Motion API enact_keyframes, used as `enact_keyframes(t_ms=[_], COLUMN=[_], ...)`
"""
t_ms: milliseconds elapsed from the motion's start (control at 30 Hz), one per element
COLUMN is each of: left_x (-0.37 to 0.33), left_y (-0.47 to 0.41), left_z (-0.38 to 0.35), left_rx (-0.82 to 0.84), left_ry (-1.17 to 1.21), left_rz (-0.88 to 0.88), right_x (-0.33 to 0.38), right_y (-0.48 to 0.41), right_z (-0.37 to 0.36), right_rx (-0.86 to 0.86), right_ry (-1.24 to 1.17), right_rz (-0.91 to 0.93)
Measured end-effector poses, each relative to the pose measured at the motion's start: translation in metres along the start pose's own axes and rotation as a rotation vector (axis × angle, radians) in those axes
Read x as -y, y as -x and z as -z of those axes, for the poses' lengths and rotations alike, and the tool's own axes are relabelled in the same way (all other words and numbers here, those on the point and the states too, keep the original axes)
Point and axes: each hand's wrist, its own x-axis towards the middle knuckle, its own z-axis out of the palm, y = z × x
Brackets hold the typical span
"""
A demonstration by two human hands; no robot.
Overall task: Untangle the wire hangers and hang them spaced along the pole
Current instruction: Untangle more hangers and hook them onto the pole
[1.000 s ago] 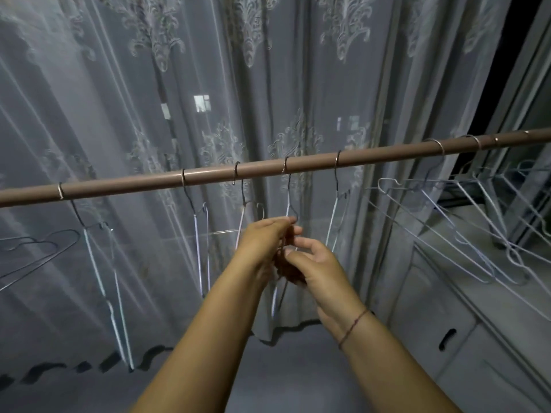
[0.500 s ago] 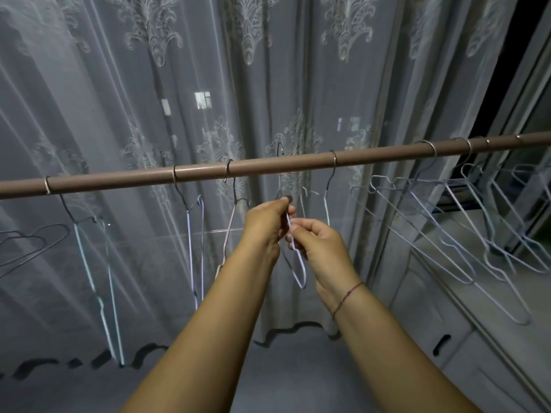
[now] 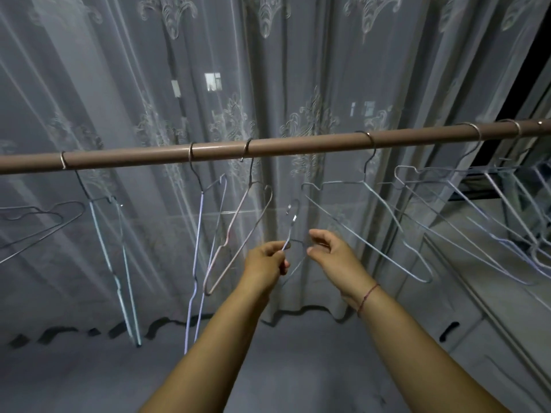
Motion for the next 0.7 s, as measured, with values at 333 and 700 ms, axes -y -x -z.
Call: enact_keyframes(t_ms=[333, 700], left_x=[0.008, -0.015], left_y=[0.027, 0.052], left_z=[0.013, -0.035], left_rx=[0.152, -0.193], left_ry=[-0.281, -0.016], left_rz=[-0.146, -0.290], right_x=[-0.024, 0.008], right_y=[0.032, 0.098], right_z=[0.028, 0.054], right_rx=[0.119, -0.072], right_ry=[0.625, 0.000], right_rz=[0.123, 0.029])
